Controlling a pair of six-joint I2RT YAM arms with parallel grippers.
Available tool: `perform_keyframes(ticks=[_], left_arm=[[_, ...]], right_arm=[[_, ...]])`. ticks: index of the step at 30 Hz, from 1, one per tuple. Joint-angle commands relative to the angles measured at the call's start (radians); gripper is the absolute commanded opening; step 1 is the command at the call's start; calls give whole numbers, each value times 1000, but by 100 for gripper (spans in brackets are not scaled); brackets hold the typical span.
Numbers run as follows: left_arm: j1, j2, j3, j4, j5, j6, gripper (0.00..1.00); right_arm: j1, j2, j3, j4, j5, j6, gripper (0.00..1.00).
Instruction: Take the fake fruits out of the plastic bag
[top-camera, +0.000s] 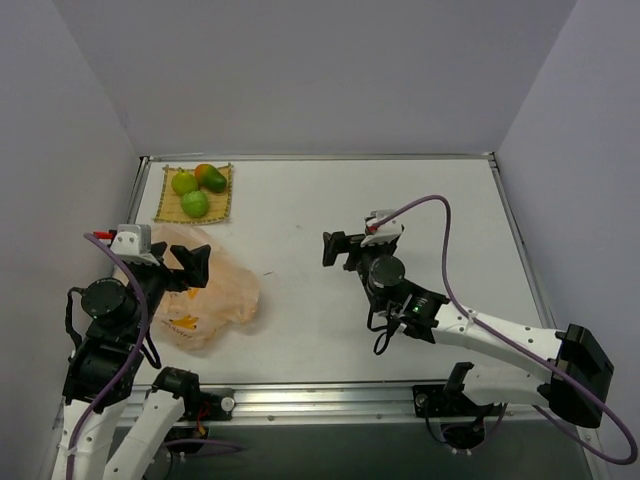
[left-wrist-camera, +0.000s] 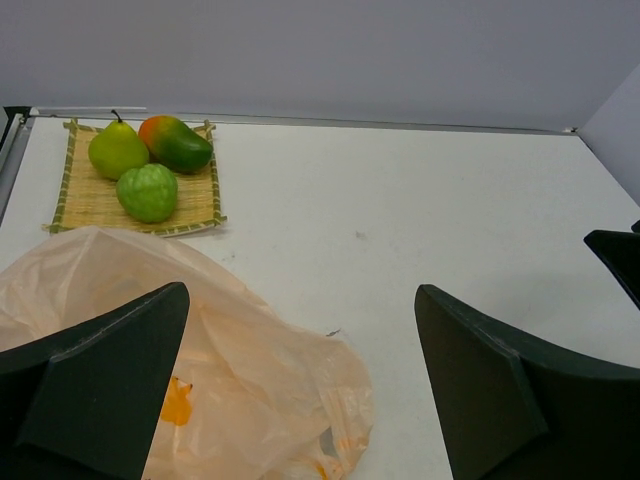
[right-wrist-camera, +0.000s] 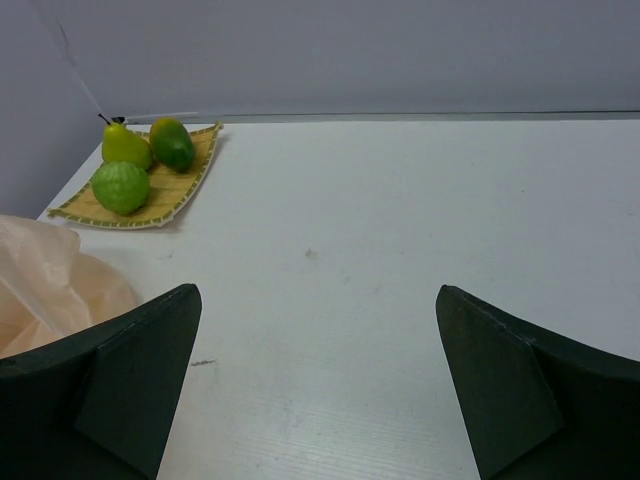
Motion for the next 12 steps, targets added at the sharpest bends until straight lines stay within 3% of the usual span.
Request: perform_keyframes(ticks=[1,12], left_arm=[[0,8,2,13,6,27,94],[12,83,-15,41,23,26,94]], right_arm=[[-3,-89,-2,17,11,20,100],[-4,-460,-154,-163,94,94,100]])
